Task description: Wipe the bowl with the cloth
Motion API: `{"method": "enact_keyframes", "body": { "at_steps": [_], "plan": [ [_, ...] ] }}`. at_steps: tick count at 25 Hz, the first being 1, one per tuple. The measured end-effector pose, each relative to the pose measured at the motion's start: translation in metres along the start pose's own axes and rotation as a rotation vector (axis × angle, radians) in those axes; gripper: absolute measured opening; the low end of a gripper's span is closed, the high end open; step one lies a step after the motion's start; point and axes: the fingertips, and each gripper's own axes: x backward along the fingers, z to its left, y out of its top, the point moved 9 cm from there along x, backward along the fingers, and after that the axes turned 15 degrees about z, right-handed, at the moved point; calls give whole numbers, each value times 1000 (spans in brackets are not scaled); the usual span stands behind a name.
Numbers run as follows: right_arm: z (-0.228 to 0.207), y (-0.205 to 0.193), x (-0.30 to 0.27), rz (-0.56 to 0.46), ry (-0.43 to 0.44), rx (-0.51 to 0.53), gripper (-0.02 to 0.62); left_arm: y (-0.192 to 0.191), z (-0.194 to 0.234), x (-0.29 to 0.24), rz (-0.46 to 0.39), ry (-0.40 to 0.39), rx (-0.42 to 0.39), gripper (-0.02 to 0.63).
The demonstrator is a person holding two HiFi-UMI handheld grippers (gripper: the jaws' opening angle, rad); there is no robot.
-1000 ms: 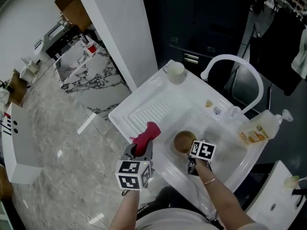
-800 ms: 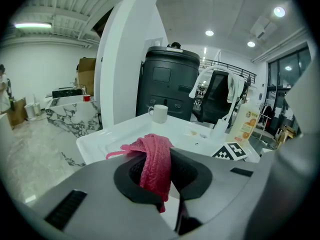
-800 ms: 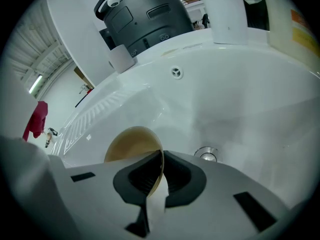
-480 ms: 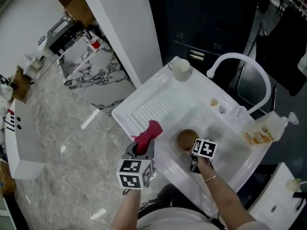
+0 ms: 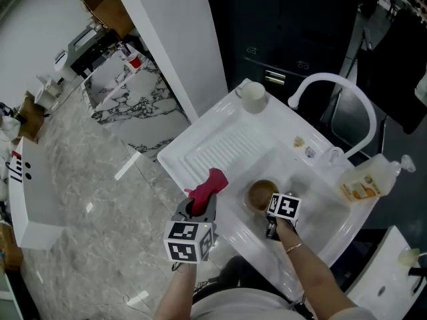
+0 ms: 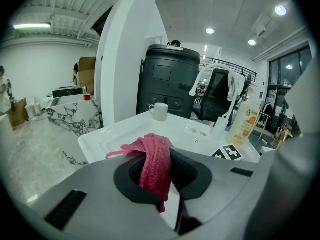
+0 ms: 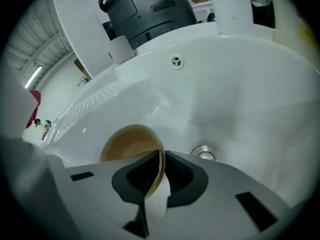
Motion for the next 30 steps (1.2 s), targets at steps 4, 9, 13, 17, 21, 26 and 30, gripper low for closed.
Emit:
{"method": "enact_keyframes", "body": {
  "at_steps": [4,9,13,17,21,26,30],
  "plan": [
    [2,-1,3,-12,6,12,75,-1,-1,4,2,2,-2,58],
    [6,1,15,-85,-32,80,103,-2,-4,8,-14,-3,-6,58],
    [9,2,31,-136,-43,107,109,-1,-8,12,-32,-20,-8,58],
    [8,-2,51,-187,-48,126,109,-4,-16,16,-39,-38,-25,58],
    [10,-9,79,-240,-45,139,104,-7,-24,20,-54,-56,-46,58],
    [21,-21,118,-331,1,149,91,-12,-32,27,-79,-75,-71,58],
    [34,-33,155,-415,25,192,83,-16,-37,37,-97,-84,-88,58]
  ]
}}
